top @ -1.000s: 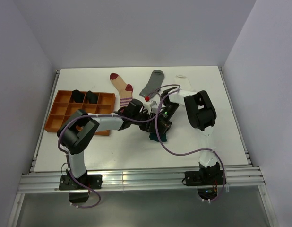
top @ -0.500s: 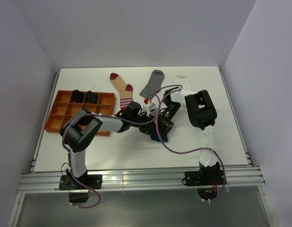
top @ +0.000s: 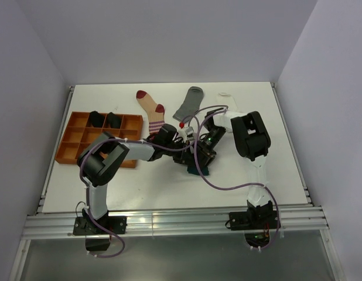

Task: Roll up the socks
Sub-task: Roll the sock at the center of the board.

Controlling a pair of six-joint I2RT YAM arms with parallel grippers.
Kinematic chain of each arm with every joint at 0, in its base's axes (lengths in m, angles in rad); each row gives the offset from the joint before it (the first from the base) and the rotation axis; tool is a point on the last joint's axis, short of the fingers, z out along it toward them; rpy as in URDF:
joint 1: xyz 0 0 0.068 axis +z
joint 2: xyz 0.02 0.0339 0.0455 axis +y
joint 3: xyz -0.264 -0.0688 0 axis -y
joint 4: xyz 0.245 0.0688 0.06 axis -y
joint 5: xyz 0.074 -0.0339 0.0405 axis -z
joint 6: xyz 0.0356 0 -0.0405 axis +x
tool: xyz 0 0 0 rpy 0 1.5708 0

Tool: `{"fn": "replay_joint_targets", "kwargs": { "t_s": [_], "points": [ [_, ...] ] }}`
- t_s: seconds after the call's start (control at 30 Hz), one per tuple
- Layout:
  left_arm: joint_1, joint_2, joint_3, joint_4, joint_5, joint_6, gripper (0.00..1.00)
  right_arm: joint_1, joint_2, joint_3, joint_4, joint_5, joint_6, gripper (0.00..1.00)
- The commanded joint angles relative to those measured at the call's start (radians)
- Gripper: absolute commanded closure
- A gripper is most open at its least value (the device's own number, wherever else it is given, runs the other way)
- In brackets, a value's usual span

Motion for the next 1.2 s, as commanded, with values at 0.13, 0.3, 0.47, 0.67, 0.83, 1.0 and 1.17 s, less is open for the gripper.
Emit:
{"fn": "replay_joint_targets", "kwargs": {
  "t_s": [0.13,0.3,0.47,0.67,0.83,1.0,1.17],
  "points": [
    [-0.003,0.081,0.047,-0.227,-0.098,-0.028,1.0,-0.029,-0.121,-0.063,0.219,0.13,-0.027,0.51],
    [0.009,0.091,0.058,-0.246,-0.086,-0.075,0.99,-0.062,-0.204,-0.095,0.249,0.119,-0.008,0.49],
    [0.021,0.114,0.076,-0.309,-0.104,-0.081,1.0,-0.108,-0.3,-0.149,0.317,0.125,0.018,0.47],
    [0.033,0.154,0.098,-0.34,-0.096,-0.081,1.0,-0.161,-0.417,-0.213,0.347,0.072,-0.045,0.46],
    [0.056,0.182,0.11,-0.372,-0.058,-0.056,1.0,-0.175,-0.614,-0.353,0.45,0.073,-0.167,0.42],
    [0.078,0.246,0.155,-0.409,0.014,-0.022,1.0,-0.154,-0.799,-0.561,0.599,0.101,-0.284,0.39],
    [0.08,0.297,0.205,-0.476,0.069,0.032,1.0,-0.08,-0.955,-0.707,0.739,0.165,-0.384,0.33]
  ]
}}
